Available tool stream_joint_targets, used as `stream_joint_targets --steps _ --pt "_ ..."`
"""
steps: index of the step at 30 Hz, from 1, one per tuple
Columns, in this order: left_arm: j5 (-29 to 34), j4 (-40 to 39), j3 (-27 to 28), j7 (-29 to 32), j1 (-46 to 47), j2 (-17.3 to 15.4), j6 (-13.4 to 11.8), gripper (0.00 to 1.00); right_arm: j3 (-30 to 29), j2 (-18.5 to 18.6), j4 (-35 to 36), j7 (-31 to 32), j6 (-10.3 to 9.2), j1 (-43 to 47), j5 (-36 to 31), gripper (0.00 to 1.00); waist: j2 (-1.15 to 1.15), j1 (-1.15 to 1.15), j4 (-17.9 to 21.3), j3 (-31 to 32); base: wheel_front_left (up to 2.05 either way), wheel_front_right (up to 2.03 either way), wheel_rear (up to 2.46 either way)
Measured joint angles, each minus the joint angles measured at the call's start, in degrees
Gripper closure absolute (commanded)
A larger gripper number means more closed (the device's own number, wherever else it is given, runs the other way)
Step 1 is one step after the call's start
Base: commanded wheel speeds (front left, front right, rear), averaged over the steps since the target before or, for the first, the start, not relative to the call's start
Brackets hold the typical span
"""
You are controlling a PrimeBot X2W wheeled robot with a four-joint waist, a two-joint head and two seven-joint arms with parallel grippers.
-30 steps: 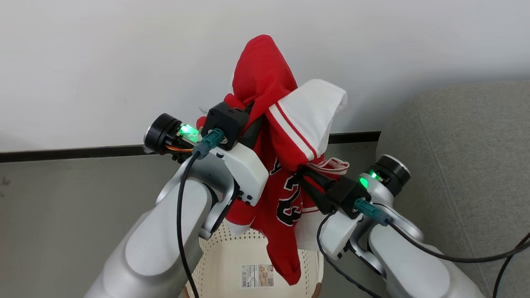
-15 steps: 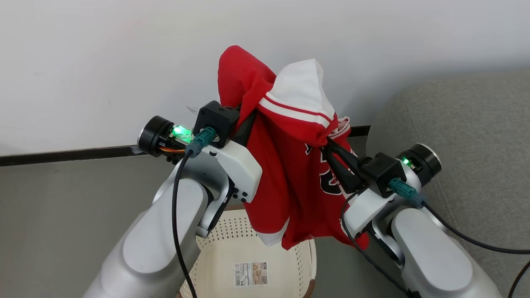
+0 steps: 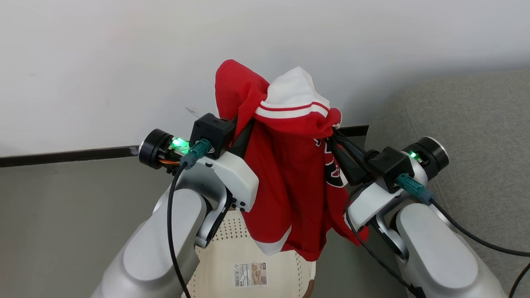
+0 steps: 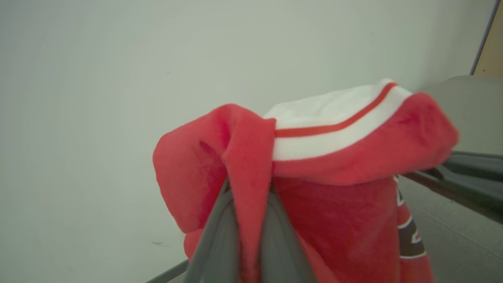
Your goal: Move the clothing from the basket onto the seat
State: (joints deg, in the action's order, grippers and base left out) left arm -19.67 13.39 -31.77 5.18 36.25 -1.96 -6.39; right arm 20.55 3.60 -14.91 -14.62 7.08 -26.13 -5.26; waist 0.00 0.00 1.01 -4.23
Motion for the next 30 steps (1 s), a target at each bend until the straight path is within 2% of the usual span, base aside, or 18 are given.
stream_joint_targets --steps 2,3,4,6,7,8,10,11,30 --pt "-0.2 0.0 0.0 -1.0 -0.5 0.0 0.1 1.0 -0.1 0.0 0.3 0.0 0.0 0.0 -0.3 1.0 0.0 0.0 -0.1 0.2 0.0 0.0 0.0" --pt "-0.4 0.0 0.0 -1.3 -0.5 0.0 0.1 0.95 -0.1 0.0 0.5 0.0 0.0 0.0 -0.4 1.0 0.0 0.0 -0.2 0.3 0.0 0.0 0.0" --pt "-0.5 0.0 0.0 -1.7 -0.5 0.0 0.1 0.84 -0.2 0.0 0.9 0.0 0.0 0.0 -0.4 1.0 0.0 0.0 -0.2 0.4 0.0 0.0 0.0" --pt "-0.8 0.1 0.0 -2.1 -0.6 0.0 0.1 0.82 -0.6 0.0 1.4 0.0 0.0 0.0 -0.5 1.0 0.0 0.0 -0.2 0.6 0.0 0.0 0.0" --pt "-1.0 0.1 0.0 -2.4 -0.7 0.0 0.3 0.76 -0.9 0.0 1.5 0.0 0.0 0.0 -0.5 1.0 0.0 0.0 -0.3 0.7 0.0 0.0 0.0" --pt "-1.1 0.2 0.0 -2.6 -0.8 0.0 0.4 0.55 -1.1 0.0 1.7 0.0 0.0 0.0 -0.5 1.0 0.0 0.0 -0.3 0.7 0.0 0.0 0.0" --pt "-1.4 0.2 0.0 -3.4 -1.3 0.0 0.4 0.04 -1.4 0.0 1.8 0.0 0.0 0.1 -0.5 1.0 0.0 0.0 -0.3 0.9 0.0 0.0 0.0" --pt "-1.5 0.3 0.1 -3.8 -1.7 0.0 0.5 0.0 -1.6 0.0 1.8 0.0 0.0 0.1 -0.5 1.0 0.0 0.0 -0.3 1.0 0.0 0.0 0.0" --pt "-2.4 0.4 0.1 -7.5 -4.2 -0.1 1.1 0.0 -6.7 0.0 3.7 0.0 0.0 0.7 -1.9 1.0 0.0 0.0 -0.3 1.4 0.0 0.0 0.0"
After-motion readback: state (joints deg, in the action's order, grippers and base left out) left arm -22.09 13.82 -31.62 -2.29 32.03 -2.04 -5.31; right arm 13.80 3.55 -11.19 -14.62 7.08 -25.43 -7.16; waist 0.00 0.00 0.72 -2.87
